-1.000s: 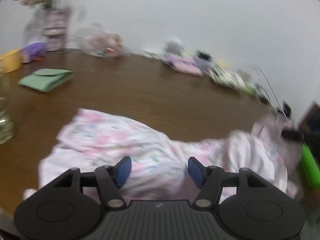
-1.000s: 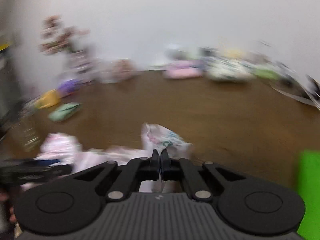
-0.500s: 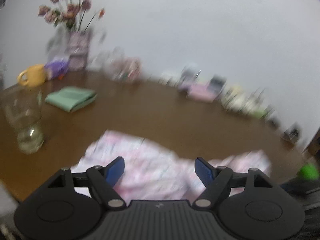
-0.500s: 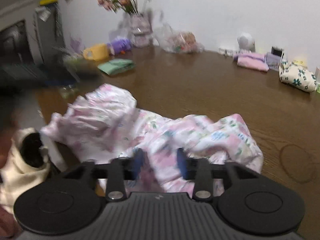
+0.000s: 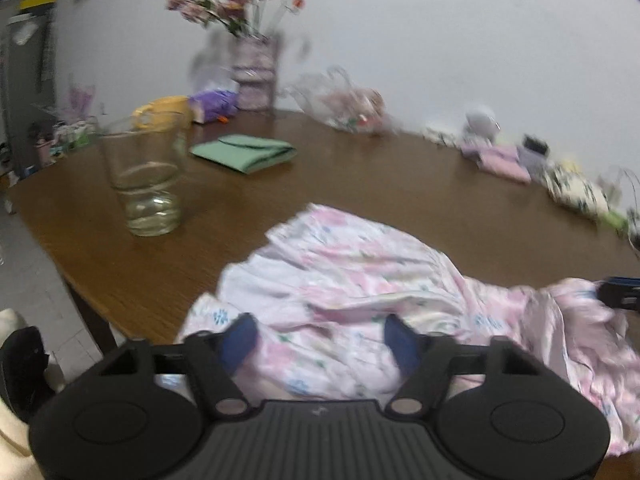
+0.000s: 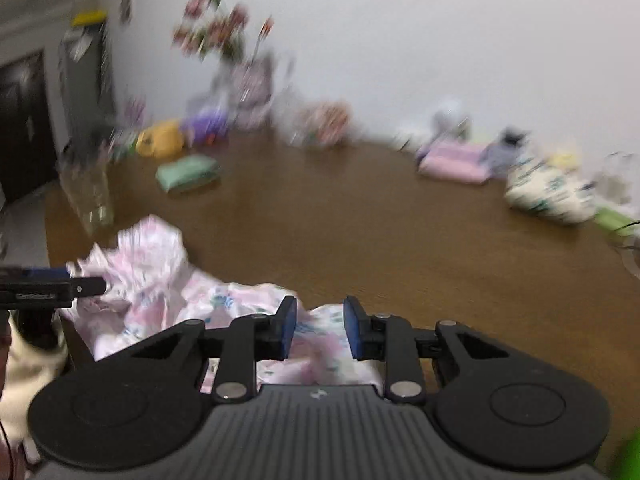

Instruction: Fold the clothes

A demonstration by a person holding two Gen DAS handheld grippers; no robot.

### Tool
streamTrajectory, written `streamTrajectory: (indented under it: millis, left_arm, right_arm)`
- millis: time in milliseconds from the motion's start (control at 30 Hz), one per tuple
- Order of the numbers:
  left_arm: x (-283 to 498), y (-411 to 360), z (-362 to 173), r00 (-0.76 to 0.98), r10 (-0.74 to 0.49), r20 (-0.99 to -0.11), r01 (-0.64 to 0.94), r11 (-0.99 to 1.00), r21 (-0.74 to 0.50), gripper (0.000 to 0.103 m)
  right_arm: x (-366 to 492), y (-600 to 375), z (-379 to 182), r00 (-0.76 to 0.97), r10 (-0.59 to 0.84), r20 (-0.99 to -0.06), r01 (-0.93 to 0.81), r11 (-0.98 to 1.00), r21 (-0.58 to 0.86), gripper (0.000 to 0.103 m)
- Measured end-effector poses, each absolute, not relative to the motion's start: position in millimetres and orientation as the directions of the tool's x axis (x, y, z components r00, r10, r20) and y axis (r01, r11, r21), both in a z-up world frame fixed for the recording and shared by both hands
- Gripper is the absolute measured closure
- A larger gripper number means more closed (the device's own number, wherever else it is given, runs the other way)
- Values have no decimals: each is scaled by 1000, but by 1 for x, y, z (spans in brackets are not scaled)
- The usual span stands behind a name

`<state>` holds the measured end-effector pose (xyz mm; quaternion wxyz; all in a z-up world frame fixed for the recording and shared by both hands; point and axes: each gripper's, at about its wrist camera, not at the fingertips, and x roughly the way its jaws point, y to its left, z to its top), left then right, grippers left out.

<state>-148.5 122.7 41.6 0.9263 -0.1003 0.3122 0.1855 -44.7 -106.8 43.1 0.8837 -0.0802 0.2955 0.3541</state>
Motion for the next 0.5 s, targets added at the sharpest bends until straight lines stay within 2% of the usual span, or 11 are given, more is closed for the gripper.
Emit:
streamTrajectory:
  millis: [67, 267, 333, 500]
  left_arm:
    - [-139, 125, 37, 723, 266, -638, -390, 919, -58, 61]
    - [-101, 130, 31, 720, 253, -646, -313, 949, 23, 63]
    - [-79, 127, 33, 723, 215, -656, -257, 966, 33, 65]
    - [-11, 100, 36, 735, 32, -677, -30, 999, 15, 71]
  right_arm:
    - [-28, -90, 32, 535, 572, -622, -698, 714, 56, 85]
    - [-46, -91, 14, 547, 518, -657, -656, 754, 48, 91]
    - [-56, -99, 14, 568, 495, -658, -628, 777, 42, 92]
    - [-80, -116, 16, 639, 413, -649, -535, 845, 11, 92]
